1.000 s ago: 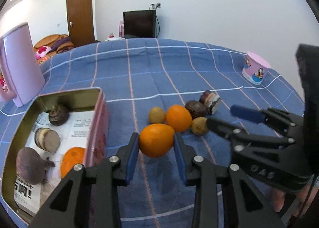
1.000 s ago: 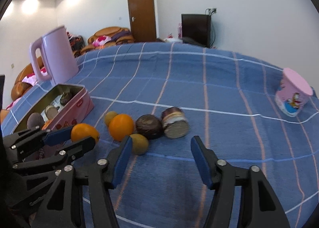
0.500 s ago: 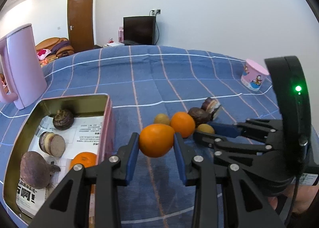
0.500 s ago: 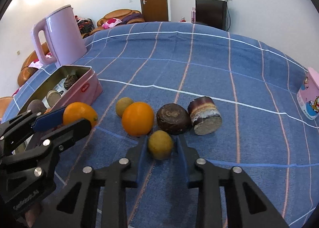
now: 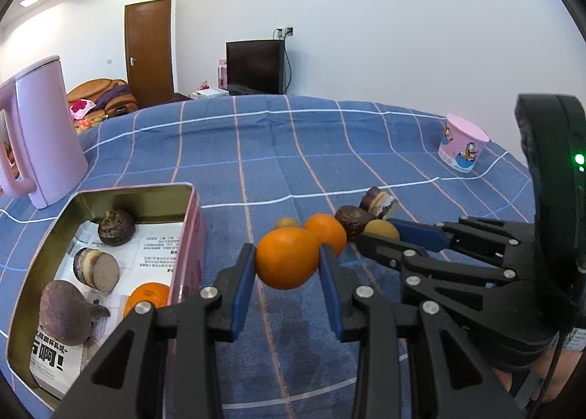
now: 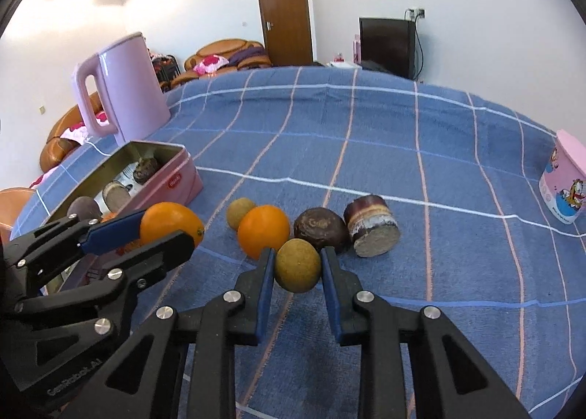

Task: Organize fruits
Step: 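Grasp the mandarin orange with the left tool while the right tool grasps a small yellow-green fruit, then lift the orange and yellow-green fruit off the cloth with both tools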

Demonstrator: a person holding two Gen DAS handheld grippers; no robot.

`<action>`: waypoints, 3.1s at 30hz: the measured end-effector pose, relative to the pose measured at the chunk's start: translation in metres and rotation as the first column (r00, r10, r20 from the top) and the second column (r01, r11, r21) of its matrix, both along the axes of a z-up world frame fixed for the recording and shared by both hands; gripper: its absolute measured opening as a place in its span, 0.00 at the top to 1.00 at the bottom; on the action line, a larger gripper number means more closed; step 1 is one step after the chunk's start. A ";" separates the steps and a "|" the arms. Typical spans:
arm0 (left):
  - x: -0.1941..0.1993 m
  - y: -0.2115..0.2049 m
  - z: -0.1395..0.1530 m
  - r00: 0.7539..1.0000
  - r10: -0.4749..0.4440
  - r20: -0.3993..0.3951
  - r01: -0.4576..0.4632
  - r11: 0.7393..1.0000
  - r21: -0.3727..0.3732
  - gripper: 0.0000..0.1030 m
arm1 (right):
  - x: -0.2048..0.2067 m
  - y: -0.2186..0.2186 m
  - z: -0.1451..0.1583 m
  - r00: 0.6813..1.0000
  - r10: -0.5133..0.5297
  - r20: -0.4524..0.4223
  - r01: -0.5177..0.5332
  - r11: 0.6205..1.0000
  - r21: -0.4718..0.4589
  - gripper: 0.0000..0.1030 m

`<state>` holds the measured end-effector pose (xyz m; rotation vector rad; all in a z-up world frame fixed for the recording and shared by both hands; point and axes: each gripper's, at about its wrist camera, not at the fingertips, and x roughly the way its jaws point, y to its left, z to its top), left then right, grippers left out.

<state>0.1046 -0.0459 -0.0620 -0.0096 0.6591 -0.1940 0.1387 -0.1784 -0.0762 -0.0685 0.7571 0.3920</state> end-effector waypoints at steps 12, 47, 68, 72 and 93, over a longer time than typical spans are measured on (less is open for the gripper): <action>-0.005 0.000 0.002 0.999 0.020 0.028 -0.020 1.000 0.010 0.64 | -0.013 -0.003 0.011 0.996 -0.003 0.092 0.002 1.000 0.011 0.74; -0.029 -0.004 0.013 0.981 0.062 0.184 -0.072 0.996 0.048 0.65 | -0.041 -0.011 0.026 0.965 -0.052 0.258 0.038 0.998 0.059 0.74; -0.041 0.000 0.019 0.965 0.094 0.247 -0.106 0.994 0.038 0.65 | -0.056 -0.017 0.031 0.937 -0.084 0.338 0.060 0.995 0.082 0.74; -0.044 -0.001 0.019 0.960 0.097 0.262 -0.112 0.993 0.042 0.65 | -0.060 -0.017 0.032 0.930 -0.092 0.357 0.067 0.994 0.082 0.74; -0.050 0.003 0.021 0.957 0.109 0.267 -0.123 0.992 0.039 0.65 | -0.073 -0.011 0.035 0.914 -0.096 0.395 0.074 0.995 0.071 0.74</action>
